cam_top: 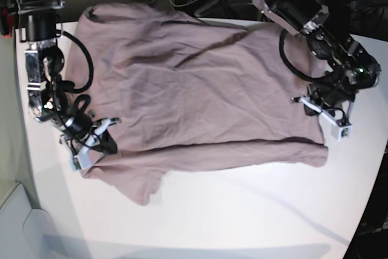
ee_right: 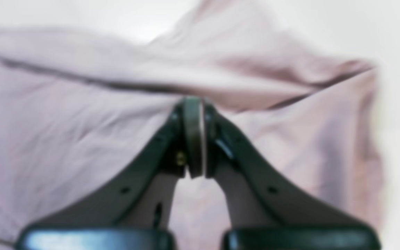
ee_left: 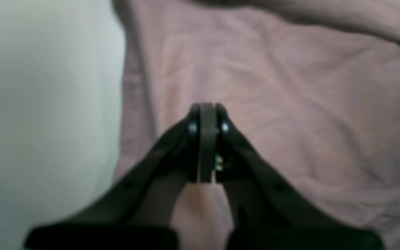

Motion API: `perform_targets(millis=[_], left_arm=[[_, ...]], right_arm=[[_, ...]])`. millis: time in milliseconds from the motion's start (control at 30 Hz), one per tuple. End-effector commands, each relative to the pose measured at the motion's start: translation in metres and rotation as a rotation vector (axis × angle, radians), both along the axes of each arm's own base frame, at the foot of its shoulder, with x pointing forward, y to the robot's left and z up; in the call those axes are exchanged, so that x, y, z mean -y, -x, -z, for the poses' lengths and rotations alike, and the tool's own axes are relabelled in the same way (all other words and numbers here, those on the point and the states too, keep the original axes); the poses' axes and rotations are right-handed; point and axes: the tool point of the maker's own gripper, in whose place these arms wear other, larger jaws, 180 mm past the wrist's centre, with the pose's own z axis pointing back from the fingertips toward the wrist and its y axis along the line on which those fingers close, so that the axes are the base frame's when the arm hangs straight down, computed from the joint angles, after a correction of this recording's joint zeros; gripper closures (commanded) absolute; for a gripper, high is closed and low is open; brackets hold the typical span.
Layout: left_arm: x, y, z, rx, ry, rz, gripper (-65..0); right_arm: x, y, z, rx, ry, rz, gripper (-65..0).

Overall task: Layout the t-shirt on the table in an organized manner, then fold the t-shirt properly
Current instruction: 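Release the t-shirt and move both grippers onto the shirt body, then grasp the shirt edges with both grippers and pull them apart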

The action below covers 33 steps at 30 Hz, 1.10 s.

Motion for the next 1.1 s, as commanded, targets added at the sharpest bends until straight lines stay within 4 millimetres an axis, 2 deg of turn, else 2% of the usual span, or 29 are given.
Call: perform_targets(millis=[0, 67, 167, 267, 467, 767, 933, 1067], left_arm=[[0.003, -0.011, -0.019, 0.066, -0.03, 0.029, -0.1], [0.018, -0.014, -0.021, 0.066, -0.052, 0.088, -0.2], [0.035, -0.017, -0.011, 0.039, -0.039, 0.145, -0.2], [0.046, -0.019, 0.009, 0.0, 0.018, 0.166, -0.2], [0.058, -0.038, 0.03, 0.033, 0.072, 0.216, -0.2], [0.059, -0.056, 0.068, -0.024, 0.179, 0.222, -0.2], [0.05, -0.071, 0.076, 0.001, 0.225, 0.116, -0.2], [0.04, -0.097, 0.075, 0.03, 0.233, 0.07, -0.2]], right_arm=[[-0.002, -0.005, -0.021, 0.057, -0.011, -0.01, 0.0], [-0.011, 0.007, -0.013, 0.034, -0.015, -0.027, 0.0], [-0.015, 0.017, -0.001, 0.001, -0.026, -0.028, 0.0], [-0.011, 0.02, 0.012, -0.038, -0.026, -0.015, 0.0], [0.0, 0.024, 0.036, -0.103, -0.026, 0.014, 0.0], [0.018, 0.015, 0.058, -0.177, -0.031, 0.068, 0.0], [0.028, 0.007, 0.07, -0.221, -0.037, 0.103, 0.0], [0.042, -0.006, 0.073, -0.223, -0.049, 0.147, 0.0]])
